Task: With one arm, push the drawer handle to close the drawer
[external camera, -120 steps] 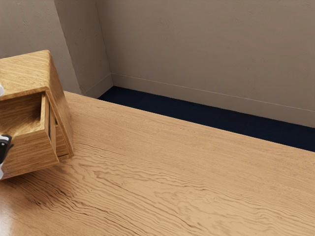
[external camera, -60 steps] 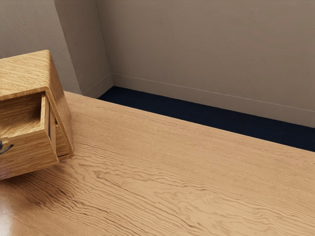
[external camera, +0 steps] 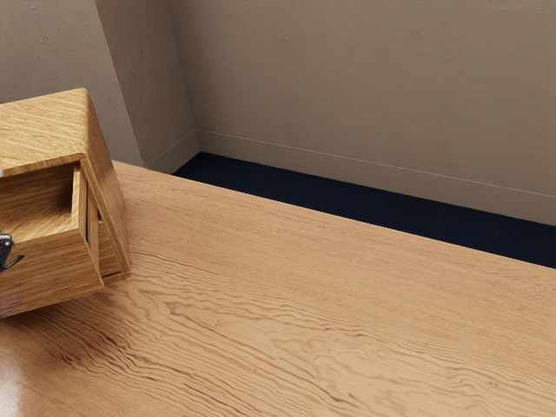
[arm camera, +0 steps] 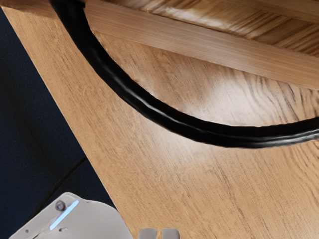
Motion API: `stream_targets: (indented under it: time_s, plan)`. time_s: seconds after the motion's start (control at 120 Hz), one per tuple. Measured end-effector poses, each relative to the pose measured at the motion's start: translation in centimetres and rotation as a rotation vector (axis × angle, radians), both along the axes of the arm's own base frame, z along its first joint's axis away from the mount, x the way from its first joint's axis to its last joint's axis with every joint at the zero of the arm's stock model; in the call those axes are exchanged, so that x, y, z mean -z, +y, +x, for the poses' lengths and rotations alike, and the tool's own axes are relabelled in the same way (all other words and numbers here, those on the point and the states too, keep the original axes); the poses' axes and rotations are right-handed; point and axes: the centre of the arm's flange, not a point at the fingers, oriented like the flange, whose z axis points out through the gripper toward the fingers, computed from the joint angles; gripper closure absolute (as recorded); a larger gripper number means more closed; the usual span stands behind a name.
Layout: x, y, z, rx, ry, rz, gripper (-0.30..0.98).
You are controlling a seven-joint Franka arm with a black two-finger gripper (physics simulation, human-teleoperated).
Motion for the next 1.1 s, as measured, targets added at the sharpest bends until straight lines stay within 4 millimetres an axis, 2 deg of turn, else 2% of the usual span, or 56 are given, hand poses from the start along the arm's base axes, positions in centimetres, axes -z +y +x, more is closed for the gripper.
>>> stream_targets:
  time_s: [0.317, 0.517, 0.583, 0.892, 1.1]
  plan:
    - [0.8, 3.4, 3.0, 0.009, -0.049, 0.016, 0.79]
    - [1.6, 6.3, 4.7, 0.006, -0.057, 0.019, 0.79]
    - [1.3, 7.1, 5.4, 0.009, -0.069, 0.024, 0.79]
    - [1.6, 12.6, 8.8, -0.008, -0.076, 0.020, 0.79]
    - [1.6, 13.9, 10.4, 0.023, -0.087, 0.026, 0.79]
